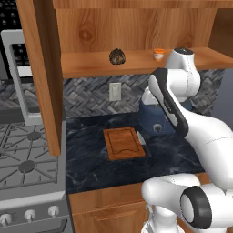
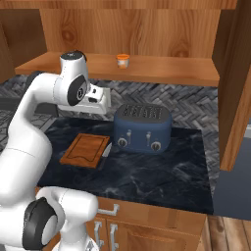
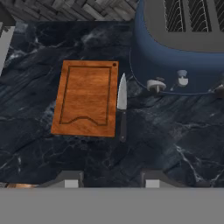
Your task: Pick the bread, place it on the cutting board, pick the jam, place it on the counter, and close the cabinet.
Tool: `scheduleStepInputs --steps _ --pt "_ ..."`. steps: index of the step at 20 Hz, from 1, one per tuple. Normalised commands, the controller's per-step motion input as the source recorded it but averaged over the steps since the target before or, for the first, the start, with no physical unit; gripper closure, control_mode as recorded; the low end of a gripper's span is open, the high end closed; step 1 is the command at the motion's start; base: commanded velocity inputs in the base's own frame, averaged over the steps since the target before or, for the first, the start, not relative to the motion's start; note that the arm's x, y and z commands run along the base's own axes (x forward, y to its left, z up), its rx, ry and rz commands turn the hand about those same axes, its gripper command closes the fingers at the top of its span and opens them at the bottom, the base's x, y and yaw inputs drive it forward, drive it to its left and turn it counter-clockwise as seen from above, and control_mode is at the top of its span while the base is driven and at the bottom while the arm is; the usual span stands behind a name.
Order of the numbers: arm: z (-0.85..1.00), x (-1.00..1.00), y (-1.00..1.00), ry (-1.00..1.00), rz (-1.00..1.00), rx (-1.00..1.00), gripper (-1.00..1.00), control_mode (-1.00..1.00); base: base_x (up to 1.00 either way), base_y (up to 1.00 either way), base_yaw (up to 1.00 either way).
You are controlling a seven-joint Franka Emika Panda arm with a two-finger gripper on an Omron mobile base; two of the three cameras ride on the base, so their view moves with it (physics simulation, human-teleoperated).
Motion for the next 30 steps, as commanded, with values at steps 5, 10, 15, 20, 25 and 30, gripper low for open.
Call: scheduleStepInputs --steps 5,10,15,20,25,30 --pt "0.0 -0.05 0.0 -0.04 0.0 0.0 -1.0 -1.0 0.0 0.0 0.0" --pt "0.01 -0.12 -0.07 -0.14 0.01 0.0 -1.0 -1.0 0.0 0.0 0.0" --pt "0.06 -0.19 -0.08 -0.2 0.01 -0.02 -1.0 -1.0 0.0 0.0 0.0" --pt "0.06 -0.21 -0.06 -0.22 0.0 -0.04 -1.0 -1.0 0.0 0.0 0.0" --pt "0.11 -0.21 -0.07 -0.19 0.0 -0.03 -1.0 -1.0 0.0 0.0 0.0" --pt "0.21 -0.17 -0.07 -0.11 0.0 0.0 -1.0 -1.0 0.0 0.0 0.0"
